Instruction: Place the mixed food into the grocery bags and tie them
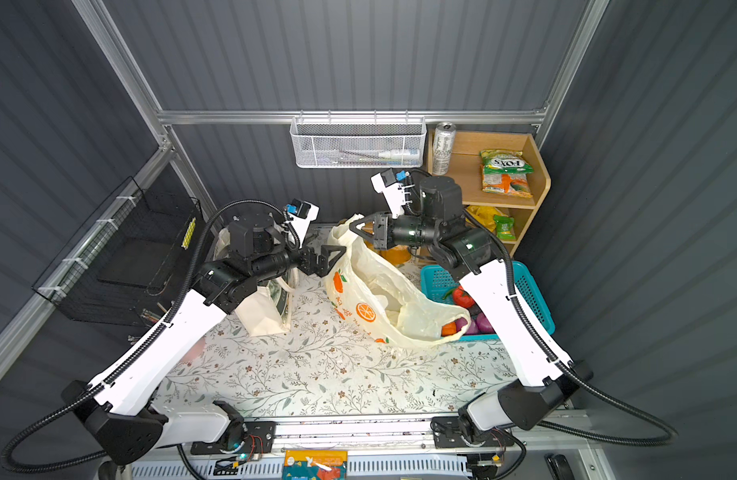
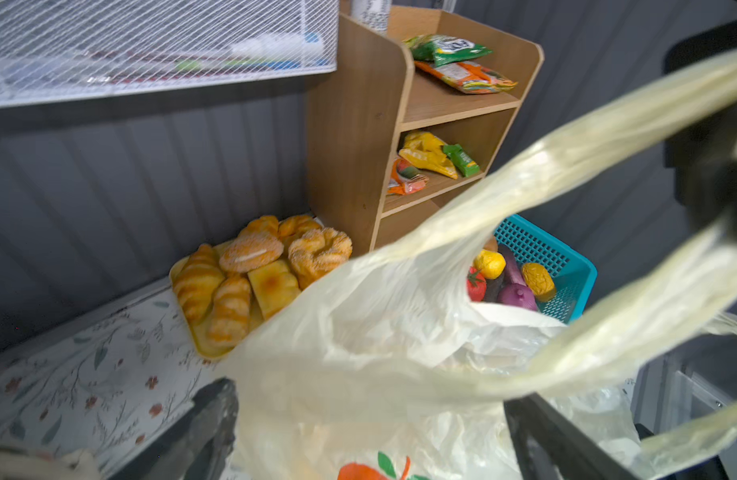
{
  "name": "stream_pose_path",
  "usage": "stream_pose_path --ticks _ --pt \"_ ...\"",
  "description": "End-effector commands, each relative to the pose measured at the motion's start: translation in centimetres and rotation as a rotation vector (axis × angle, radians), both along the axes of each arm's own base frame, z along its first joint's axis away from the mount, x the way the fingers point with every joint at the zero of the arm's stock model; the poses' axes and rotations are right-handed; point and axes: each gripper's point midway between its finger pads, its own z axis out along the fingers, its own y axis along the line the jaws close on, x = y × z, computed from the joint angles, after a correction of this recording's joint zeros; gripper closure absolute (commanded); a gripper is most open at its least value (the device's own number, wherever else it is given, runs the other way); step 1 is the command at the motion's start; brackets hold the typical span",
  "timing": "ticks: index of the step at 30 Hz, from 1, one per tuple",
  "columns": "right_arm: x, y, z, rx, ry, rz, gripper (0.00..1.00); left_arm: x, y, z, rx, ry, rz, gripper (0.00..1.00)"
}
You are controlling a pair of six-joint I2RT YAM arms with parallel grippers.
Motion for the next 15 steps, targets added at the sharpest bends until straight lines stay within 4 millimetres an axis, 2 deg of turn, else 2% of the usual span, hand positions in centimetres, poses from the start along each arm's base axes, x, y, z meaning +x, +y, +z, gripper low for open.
stream_pose_path --ticks 1,5,9,10,12,15 --pt "-0.3 0.4 -1.7 -0.053 0.032 0.045 1.00 0.0 -1.4 1.4 0.021 -0.167 -0.073 0.00" --pt "-0.5 0.3 -2.0 -0.060 0.036 0.049 1.00 0.0 -1.9 1.1 0.055 -0.212 -0.101 0.00" --pt "-0.5 0.1 -2.4 -0.075 0.038 0.041 1.00 -1.2 -1.8 1.8 0.054 -0.244 -0.133 0.00" --pt "-0.5 0.1 -2.6 -0.077 0.042 0.041 1.00 -1.5 -1.9 1.0 0.057 -0.237 -0.142 0.00" --pt "-0.7 0.3 -2.5 -0.071 0.041 0.056 1.00 -1.7 -2.5 0.7 0.060 -0.239 -0.172 0.00" --pt "-1.0 0.4 -2.2 -0.064 0.041 0.072 1.00 -1.1 -3.5 -0.3 0.081 -0.232 -0.195 0.00"
